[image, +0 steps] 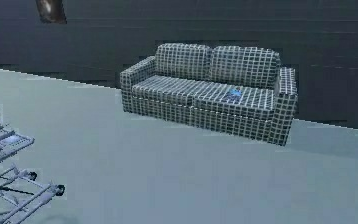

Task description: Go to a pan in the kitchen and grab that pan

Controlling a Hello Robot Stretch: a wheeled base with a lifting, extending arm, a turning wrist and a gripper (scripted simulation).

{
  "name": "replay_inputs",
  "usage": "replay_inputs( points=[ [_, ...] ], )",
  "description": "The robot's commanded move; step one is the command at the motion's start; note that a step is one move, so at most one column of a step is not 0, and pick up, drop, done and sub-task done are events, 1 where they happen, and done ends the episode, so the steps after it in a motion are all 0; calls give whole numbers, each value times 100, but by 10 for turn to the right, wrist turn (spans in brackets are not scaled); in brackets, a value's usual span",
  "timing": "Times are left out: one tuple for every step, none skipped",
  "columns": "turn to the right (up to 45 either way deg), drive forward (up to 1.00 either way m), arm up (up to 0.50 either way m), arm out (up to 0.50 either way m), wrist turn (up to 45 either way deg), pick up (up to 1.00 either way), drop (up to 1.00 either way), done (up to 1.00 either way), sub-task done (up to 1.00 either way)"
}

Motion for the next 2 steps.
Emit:
replay_inputs(
  points=[
    [450, 0, 0, 0, 0, 0, 0, 0, 0],
    [450, 0, 0, 0, 0, 0, 0, 0, 0]
  ],
)
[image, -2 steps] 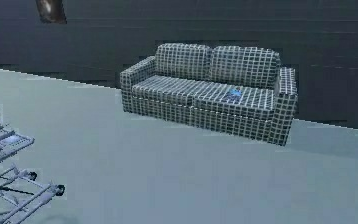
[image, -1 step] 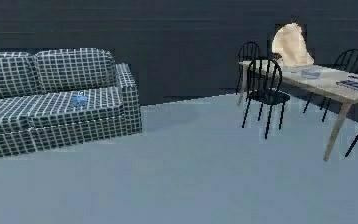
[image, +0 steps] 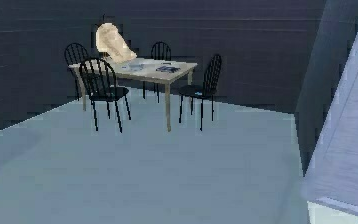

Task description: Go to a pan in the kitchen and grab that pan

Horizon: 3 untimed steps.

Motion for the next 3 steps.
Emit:
replay_inputs(
  points=[
    [0, 5, 0, 0, 0, 0, 0, 0, 0],
    [-450, 0, 0, 0, 0, 0, 0, 0, 0],
    [-240, 0, 0, 0, 0, 0, 0, 0, 0]
  ],
)
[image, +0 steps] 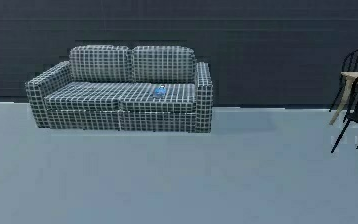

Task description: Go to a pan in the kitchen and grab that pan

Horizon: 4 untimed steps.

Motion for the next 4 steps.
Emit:
replay_inputs(
  points=[
    [0, 10, 0, 0, 0, 0, 0, 0, 0],
    [-390, 0, 0, 0, 0, 0, 0, 0, 0],
    [-30, 0, 0, 0, 0, 0, 0, 0, 0],
    [0, 100, 0, 0, 0, 0, 0, 0, 0]
  ],
)
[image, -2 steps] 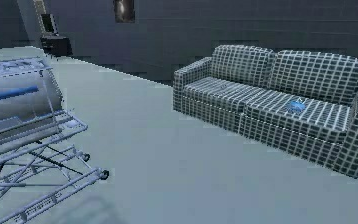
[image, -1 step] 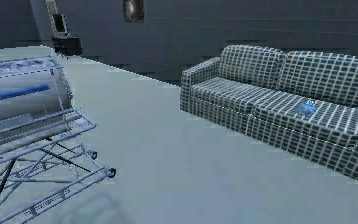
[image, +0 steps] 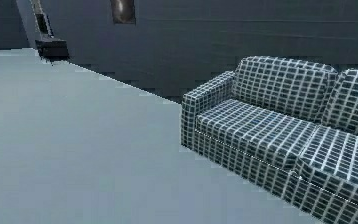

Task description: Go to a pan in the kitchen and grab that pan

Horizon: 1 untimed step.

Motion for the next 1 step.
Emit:
replay_inputs(
  points=[
    [0, 90, 0, 0, 0, 0, 0, 0, 0]
  ],
)
